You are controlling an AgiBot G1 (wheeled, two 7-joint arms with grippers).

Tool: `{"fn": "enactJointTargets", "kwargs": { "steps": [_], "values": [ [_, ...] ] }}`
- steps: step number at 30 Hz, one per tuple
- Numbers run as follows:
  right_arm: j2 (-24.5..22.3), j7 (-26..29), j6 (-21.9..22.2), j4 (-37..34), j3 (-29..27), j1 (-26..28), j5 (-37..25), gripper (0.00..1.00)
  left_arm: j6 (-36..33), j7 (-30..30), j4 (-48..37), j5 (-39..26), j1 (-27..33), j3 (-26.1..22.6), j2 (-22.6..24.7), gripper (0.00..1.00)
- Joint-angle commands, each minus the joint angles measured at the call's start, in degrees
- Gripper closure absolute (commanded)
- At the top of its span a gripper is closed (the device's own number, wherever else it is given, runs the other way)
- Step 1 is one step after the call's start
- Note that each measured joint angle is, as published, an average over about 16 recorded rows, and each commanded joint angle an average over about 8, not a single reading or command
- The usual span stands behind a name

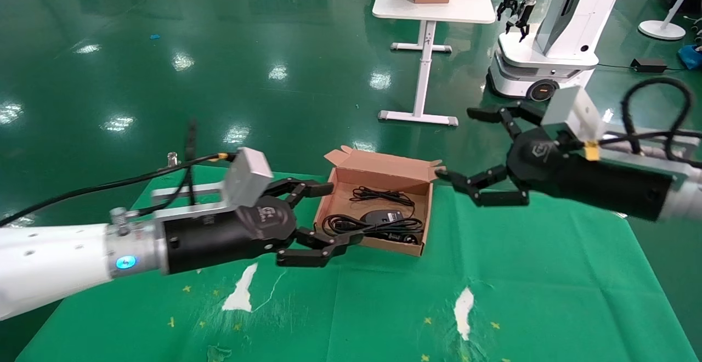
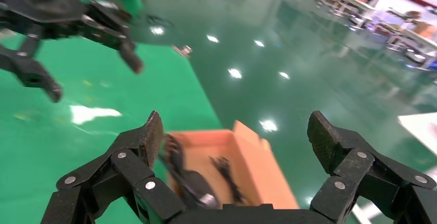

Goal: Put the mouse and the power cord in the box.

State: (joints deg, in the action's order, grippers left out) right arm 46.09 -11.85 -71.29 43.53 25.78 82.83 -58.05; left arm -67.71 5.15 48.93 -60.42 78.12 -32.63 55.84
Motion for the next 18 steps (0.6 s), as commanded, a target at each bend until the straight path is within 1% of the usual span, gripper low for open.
{"fn": "enactJointTargets", "kwargs": {
  "steps": [1, 18],
  "values": [
    [-0.8, 1.7, -1.1, 2.3, -0.7, -1.6, 1.2, 0.00, -1.3, 0.4, 1.7, 1.3, -1.2, 1.2, -1.5, 0.00],
    [-8.1, 16.5, -10.5, 21.9, -7.1, -15.5, 11.8, 0.00, -12.1, 3.8, 16.6, 12.5, -11.1, 11.2, -14.0, 0.00]
  ]
}}
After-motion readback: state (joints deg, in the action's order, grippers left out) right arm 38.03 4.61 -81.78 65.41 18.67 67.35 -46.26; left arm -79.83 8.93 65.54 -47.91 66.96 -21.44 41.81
